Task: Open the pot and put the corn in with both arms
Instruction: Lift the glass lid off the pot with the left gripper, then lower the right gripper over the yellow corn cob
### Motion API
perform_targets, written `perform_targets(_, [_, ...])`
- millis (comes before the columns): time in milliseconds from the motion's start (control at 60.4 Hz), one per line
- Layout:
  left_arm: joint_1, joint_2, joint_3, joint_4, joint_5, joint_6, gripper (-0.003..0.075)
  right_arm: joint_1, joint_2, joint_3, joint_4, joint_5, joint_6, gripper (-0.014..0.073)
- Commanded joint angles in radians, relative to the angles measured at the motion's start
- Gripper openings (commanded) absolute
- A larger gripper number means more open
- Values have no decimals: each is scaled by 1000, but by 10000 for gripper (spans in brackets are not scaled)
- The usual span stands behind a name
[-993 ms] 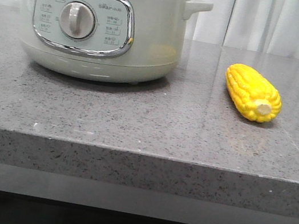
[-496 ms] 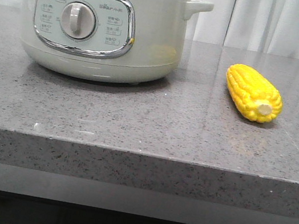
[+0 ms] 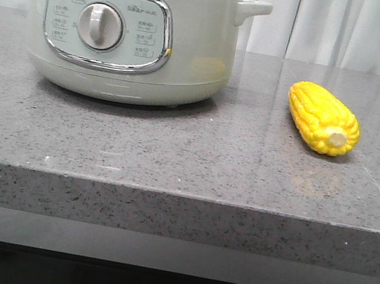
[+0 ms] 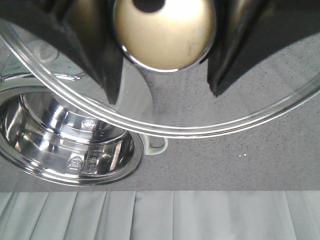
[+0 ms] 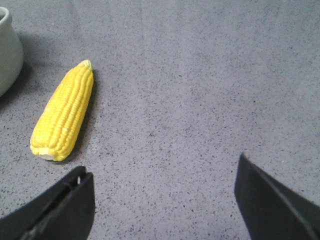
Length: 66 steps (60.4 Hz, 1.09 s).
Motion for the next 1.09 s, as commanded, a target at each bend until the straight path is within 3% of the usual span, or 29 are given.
perform_targets(0, [3,-27,-25,-5,-178,-11,242,4,11,-31,9,-59,-5,591])
perform_targets(248, [3,-29,-25,-5,-186,-11,242,123,75,-119,14,31,-47,591])
perform_targets(728, [3,-29,-25,-7,-186,-11,242,363,427,-353,14,119,-50,591])
perform_targets(1076, [3,-29,-25,-7,-186,-11,242,381,776,-609,-29,276,107,590])
